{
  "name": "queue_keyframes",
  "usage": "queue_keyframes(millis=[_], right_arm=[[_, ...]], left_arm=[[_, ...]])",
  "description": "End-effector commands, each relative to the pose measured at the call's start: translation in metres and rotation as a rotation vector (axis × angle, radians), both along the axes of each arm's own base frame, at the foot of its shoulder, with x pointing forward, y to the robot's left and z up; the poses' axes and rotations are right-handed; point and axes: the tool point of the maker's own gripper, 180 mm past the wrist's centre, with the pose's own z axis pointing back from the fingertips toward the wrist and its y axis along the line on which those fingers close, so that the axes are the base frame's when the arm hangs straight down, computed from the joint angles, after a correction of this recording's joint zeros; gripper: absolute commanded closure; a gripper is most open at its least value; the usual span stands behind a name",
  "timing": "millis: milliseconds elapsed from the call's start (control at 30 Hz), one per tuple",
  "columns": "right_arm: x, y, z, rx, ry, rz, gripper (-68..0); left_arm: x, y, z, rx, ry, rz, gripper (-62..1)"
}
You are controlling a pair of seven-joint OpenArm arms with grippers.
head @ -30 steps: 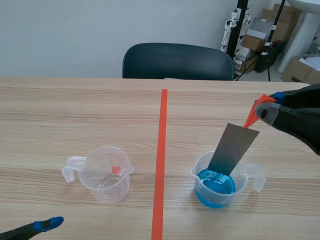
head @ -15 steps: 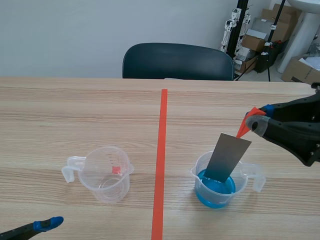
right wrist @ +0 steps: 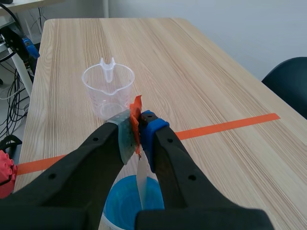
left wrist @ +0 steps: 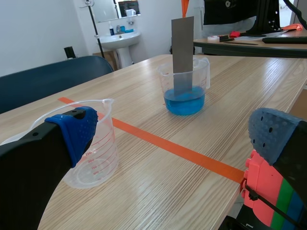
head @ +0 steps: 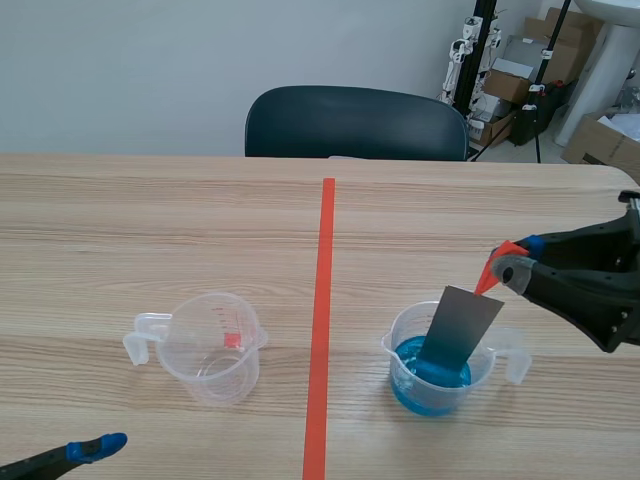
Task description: Do the redox reaction experiment. lower the plate into the blue solution
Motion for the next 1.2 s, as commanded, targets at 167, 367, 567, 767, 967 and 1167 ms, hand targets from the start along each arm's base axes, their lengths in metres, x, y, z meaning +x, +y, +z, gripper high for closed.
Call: queue_keyframes(millis=[167, 367, 567, 767, 967, 1167], right_arm=[[0.000, 0.001, 0.008, 0.020, -0.025, 0.012, -0.4], [-0.005, 0.005, 0.004, 0.021, -0.019, 0.023, -0.4], [-0.009, 0.007, -0.004, 0.016, -0.010, 0.027, -0.4], [-0.008, 0.006, -0.009, 0.013, -0.002, 0.016, -0.4], [-0.013, 0.007, -0.006, 0.025, -0.025, 0.047, -0.4], [-0.015, 0.008, -0.008, 0.010, -0.028, 0.060, -0.4]], left_arm=[[0.000, -0.001, 0.006, -0.019, -0.019, 0.006, -62.3], [0.000, -0.001, 0.006, -0.019, -0.019, 0.006, -62.3], [0.000, -0.001, 0.006, -0.019, -0.019, 0.006, -62.3], [0.000, -0.001, 0.006, -0.019, -0.019, 0.006, -62.3], [0.000, -0.001, 0.006, -0.019, -0.019, 0.006, -62.3], [0.000, -0.001, 0.006, -0.019, -0.019, 0.006, -62.3]])
